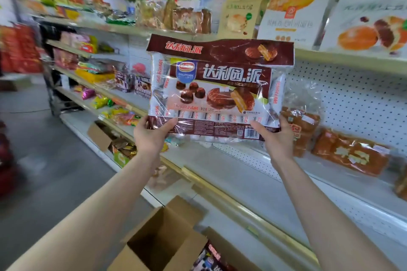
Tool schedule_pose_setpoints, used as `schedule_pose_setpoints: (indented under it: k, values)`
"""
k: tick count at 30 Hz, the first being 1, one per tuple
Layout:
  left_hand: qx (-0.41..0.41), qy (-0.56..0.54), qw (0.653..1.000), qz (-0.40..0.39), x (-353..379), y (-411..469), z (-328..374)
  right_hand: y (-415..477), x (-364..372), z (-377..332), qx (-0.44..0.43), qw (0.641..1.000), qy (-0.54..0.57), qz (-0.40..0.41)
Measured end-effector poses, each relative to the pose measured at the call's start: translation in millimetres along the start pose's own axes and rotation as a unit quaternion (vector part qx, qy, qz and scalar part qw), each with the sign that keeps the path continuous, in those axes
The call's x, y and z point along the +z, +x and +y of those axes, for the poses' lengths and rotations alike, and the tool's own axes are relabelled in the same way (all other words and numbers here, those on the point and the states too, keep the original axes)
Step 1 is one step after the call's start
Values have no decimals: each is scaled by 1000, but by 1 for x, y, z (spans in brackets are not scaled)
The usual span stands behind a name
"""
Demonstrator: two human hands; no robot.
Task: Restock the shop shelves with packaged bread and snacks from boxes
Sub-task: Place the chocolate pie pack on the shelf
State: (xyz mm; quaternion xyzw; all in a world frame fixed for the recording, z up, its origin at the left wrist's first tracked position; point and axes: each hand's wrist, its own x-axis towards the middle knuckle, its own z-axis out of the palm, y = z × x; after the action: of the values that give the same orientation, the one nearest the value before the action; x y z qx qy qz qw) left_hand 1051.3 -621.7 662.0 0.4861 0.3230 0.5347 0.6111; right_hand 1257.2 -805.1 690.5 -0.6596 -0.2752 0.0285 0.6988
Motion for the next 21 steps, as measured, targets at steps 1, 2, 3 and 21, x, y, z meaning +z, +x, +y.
schedule_pose_setpoints:
  k: [1, 2, 3, 21]
  values:
    - [7, -3, 1000, 13, -10, 0, 8, -2, 10, -5, -2, 1000, 12, -13]
    - [18, -5, 999, 28, -20, -2, 18, -4, 20, -10, -4, 999, 22, -23]
    - [30, 0, 998, 51, -35, -1, 26, -4, 34, -12, -9, 999, 27, -38]
    - [142, 58, 956, 249, -309, 96, 129, -68, 370, -60, -63, 962, 127, -232]
